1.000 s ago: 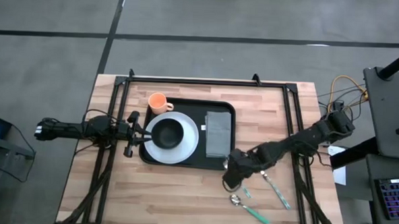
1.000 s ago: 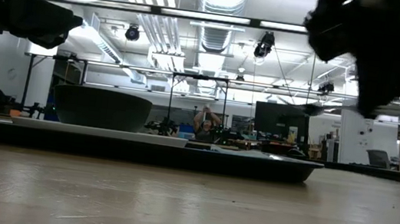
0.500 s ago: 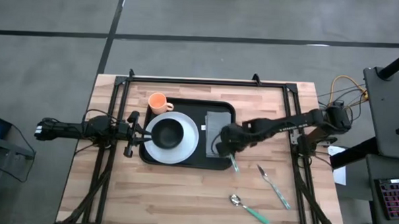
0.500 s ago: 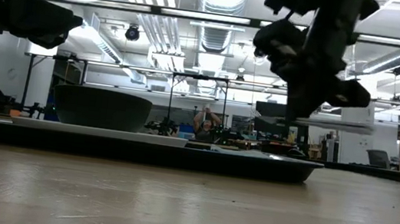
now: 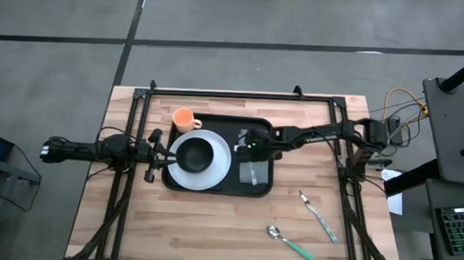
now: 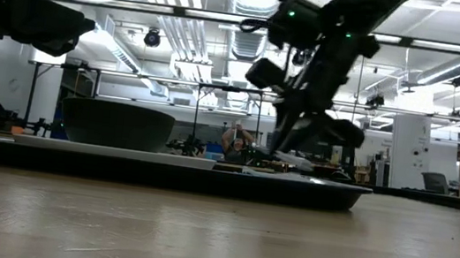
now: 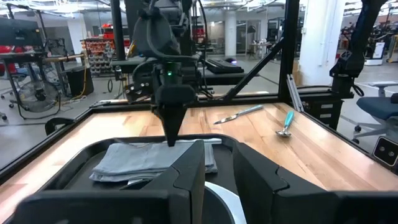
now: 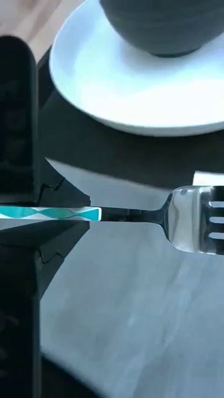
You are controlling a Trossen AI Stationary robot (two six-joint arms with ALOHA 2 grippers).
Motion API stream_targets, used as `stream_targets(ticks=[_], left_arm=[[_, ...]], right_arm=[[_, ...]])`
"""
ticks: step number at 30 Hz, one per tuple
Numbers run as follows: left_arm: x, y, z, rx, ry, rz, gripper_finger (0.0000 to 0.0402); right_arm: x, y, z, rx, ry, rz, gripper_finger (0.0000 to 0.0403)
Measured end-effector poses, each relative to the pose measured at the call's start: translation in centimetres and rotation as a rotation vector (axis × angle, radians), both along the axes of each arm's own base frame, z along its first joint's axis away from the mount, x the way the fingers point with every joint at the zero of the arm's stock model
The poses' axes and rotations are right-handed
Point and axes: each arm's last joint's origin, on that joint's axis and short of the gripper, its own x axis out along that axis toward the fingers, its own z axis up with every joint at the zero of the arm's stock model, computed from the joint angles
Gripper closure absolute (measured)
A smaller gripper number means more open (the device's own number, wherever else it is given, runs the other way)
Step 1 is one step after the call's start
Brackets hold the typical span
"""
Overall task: Set up tray
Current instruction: Put the white and blue fork on the gray napkin
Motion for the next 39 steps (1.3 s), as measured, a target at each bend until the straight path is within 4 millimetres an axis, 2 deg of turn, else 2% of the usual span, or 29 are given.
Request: stream_targets(ticks=[8,13,22,27,39], left_arm=[[0.0,0.0,0.0,0.000,0.000,0.000,0.0337],[0.0,0.0,0.0,0.000,-0.001,0.000,0.0337],[0.0,0.0,0.0,0.000,0.000,0.000,0.0337],[0.0,0.0,0.0,0.000,-0.001,0.000,0.0337],[0.0,0.0,0.0,0.000,0.000,0.000,0.0337]], right_arm=[[1.6,-1.1,0.0,0.014,0.132,-0.059,0.0390],[2.0,-1.4,0.5,-0.003,0.119,-0.129,0.0390],[1.8,-1.5,0.3,-0.022,0.127,-0.185,0.0390],[1.1,-1.4,-0.3,-0.009,0.191,-0.194,0.0390],[1.2,-1.4,-0.6,-0.023,0.170,-0.198,0.0390]])
